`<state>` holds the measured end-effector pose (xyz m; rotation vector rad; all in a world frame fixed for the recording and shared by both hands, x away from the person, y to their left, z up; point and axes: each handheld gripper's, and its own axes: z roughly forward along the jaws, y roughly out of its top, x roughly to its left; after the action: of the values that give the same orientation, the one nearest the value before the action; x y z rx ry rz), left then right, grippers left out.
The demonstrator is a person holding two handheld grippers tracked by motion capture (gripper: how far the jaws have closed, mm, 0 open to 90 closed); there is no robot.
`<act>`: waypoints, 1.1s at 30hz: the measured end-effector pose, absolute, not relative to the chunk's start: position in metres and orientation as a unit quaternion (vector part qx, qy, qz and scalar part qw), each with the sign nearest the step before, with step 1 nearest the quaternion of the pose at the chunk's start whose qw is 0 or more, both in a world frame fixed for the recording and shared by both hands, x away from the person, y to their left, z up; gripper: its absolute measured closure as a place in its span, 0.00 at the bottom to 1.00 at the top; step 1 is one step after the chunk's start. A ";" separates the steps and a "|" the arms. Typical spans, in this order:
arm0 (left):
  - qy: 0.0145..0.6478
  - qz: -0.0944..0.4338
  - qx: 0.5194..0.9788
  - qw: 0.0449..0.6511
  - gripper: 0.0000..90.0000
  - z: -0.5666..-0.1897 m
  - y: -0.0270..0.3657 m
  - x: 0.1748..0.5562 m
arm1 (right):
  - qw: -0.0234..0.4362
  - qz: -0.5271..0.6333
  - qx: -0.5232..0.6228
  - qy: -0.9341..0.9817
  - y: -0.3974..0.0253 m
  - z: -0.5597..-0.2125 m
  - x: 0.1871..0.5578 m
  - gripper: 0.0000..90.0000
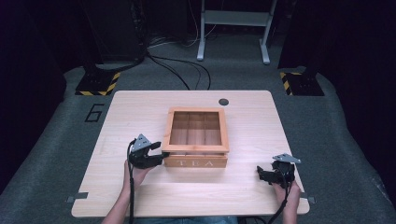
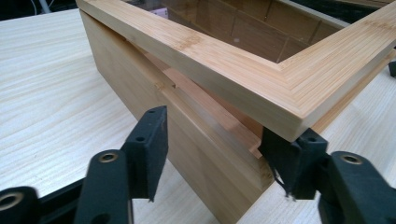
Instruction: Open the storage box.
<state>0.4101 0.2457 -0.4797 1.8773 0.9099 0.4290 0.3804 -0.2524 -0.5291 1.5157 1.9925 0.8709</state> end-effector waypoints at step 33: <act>0.381 0.145 0.786 0.464 0.10 -0.502 0.248 0.400 | 0.243 0.319 0.554 0.729 -0.252 -0.529 0.380 0.09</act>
<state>0.4001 0.2484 -0.5019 1.9320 0.9361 0.3570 0.3804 -0.2523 -0.5291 1.5150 1.9927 0.8709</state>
